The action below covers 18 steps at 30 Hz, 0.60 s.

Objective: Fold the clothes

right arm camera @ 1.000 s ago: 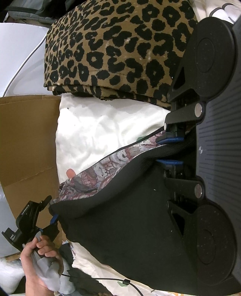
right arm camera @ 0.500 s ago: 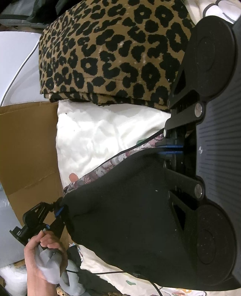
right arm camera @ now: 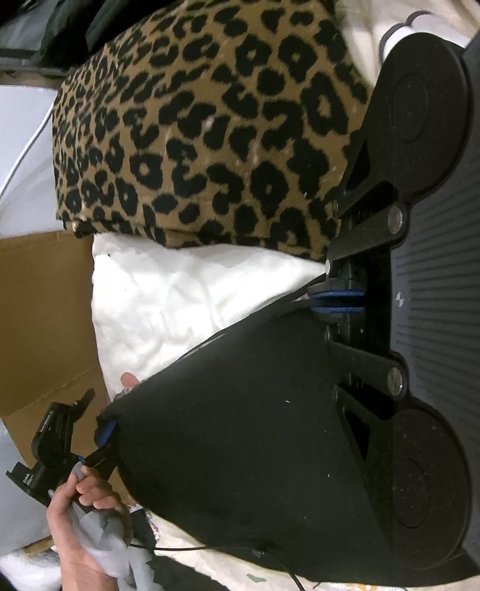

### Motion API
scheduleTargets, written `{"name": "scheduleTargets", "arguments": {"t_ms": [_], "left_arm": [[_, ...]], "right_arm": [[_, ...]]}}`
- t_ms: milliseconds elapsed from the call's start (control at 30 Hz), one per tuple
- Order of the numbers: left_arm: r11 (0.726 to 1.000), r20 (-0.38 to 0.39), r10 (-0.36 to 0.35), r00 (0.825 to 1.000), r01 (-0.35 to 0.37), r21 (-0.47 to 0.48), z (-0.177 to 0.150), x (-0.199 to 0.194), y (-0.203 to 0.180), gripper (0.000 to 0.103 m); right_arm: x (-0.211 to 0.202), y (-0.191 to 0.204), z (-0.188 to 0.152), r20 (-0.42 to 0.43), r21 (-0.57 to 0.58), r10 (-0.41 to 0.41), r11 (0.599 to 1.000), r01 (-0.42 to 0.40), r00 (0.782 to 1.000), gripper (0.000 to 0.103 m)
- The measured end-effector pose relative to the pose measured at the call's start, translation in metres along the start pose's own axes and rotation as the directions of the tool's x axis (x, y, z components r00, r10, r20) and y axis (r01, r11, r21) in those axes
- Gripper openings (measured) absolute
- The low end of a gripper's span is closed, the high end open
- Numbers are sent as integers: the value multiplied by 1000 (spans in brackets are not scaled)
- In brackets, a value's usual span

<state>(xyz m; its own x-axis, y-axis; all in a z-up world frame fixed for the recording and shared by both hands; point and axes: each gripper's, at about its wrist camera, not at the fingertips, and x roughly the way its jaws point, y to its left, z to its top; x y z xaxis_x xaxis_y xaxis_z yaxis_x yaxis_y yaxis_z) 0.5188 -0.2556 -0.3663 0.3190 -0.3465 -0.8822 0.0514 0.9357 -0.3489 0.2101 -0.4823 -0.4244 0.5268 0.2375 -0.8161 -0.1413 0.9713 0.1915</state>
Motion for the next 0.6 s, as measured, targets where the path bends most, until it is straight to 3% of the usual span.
{"name": "scheduleTargets", "arguments": {"t_ms": [167, 233, 433, 600], "left_arm": [[994, -9, -27, 1000, 28, 106, -10, -29, -18, 63], [985, 24, -42, 999, 37, 166, -17, -46, -23, 63], [941, 41, 9, 999, -22, 337, -36, -68, -32, 60], [896, -2, 85, 996, -76, 438, -46, -44, -26, 50]], "right_arm": [[-26, -5, -5, 39, 34, -9, 999, 8, 999, 12], [-34, -5, -10, 51, 36, -22, 999, 20, 998, 12], [-44, 2, -18, 83, 37, 6, 999, -9, 997, 12], [-39, 19, -14, 91, -10, 43, 999, -42, 995, 12]]}}
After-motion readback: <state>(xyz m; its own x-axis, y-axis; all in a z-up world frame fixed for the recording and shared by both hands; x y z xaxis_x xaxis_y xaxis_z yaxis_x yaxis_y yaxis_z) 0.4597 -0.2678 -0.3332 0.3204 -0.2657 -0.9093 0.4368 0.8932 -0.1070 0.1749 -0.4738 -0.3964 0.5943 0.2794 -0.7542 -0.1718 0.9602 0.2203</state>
